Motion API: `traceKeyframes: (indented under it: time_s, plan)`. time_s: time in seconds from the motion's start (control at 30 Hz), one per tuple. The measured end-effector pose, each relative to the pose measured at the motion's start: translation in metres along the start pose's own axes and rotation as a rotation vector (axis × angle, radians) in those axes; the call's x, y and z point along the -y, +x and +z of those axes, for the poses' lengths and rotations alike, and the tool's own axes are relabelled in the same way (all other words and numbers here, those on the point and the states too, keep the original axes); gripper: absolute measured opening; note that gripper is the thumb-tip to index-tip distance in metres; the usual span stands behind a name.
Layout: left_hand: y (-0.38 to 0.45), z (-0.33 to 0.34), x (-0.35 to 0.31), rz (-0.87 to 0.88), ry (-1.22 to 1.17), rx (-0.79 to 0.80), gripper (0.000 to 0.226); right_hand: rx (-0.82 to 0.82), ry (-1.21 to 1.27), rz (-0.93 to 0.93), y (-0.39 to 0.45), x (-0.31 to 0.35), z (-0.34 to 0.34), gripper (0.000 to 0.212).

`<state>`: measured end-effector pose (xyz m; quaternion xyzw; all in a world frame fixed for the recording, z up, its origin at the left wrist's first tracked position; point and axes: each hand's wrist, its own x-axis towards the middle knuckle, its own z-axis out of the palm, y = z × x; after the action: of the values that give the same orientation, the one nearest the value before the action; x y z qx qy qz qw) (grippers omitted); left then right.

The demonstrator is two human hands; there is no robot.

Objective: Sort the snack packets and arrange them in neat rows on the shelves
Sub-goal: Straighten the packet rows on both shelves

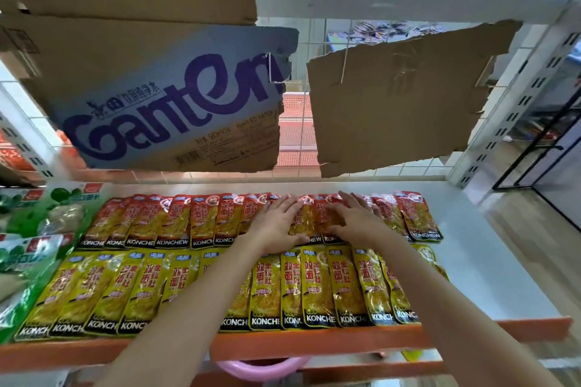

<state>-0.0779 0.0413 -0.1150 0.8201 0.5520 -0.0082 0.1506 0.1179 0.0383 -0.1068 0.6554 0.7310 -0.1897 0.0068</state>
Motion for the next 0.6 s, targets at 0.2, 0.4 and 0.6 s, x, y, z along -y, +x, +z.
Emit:
traceKeyframes:
  time_s: [0.2,0.4,0.6]
  plan:
    - [-0.002,0.000,-0.003,-0.020,-0.032,-0.002,0.081,-0.006,-0.044,0.016,-0.004,0.009,-0.003,0.059]
    - [-0.033,-0.009,0.025,-0.078,-0.146,-0.146,0.064,-0.128,-0.108,-0.186,0.003,0.054,-0.001,0.061]
    - [-0.083,-0.020,0.116,-0.339,-0.115,-0.232,0.054,-0.071,-0.113,-0.407,0.011,0.131,0.026,0.054]
